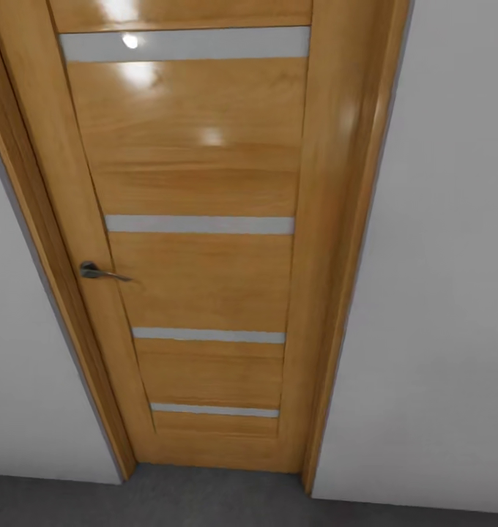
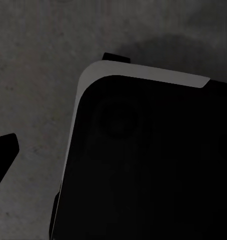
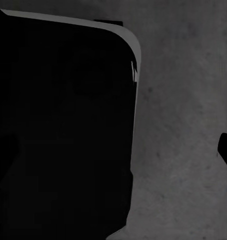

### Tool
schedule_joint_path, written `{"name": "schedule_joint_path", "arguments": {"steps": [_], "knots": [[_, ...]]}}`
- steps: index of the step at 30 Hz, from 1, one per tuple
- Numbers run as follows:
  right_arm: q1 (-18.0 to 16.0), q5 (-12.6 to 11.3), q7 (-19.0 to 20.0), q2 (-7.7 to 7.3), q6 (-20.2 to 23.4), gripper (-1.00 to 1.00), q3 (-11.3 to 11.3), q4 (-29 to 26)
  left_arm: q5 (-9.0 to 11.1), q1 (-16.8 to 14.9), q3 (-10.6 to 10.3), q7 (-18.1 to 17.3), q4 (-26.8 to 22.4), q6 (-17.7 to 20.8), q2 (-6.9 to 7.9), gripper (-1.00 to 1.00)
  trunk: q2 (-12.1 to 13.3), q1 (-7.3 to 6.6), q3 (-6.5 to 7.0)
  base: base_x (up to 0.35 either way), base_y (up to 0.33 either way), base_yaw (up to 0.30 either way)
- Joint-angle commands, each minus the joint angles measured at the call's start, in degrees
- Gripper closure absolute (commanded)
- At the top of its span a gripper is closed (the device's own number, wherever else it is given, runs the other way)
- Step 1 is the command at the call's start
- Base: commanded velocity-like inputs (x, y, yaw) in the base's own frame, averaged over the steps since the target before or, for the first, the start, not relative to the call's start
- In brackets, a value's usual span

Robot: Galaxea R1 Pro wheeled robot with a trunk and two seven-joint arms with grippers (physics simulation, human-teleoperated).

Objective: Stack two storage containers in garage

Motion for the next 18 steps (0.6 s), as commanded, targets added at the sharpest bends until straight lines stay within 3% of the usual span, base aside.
{"name": "schedule_joint_path", "arguments": {"steps": [1,6,18], "knots": [[0.0,0.5,0.0,-0.01,-0.2,-1.0,0.1,0.0,0.2,0.0,0.0,0.1,0.0,-0.1,-0.03,-1.0,0.0,0.03,-0.04,0.297,0.0,0.046],[0.0,1.0,0.0,0.05,-0.1,-1.0,0.6,0.0,0.2,0.0,0.0,0.1,0.0,-0.1,-0.07,-1.0,0.0,0.03,-0.04,0.149,0.0,0.018],[0.0,1.2,0.8,0.05,-0.1,-1.0,0.7,-0.1,0.2,0.0,0.0,0.1,0.0,-0.1,0.01,-1.0,0.0,0.03,-0.04,0.012,0.0,0.001]]}}
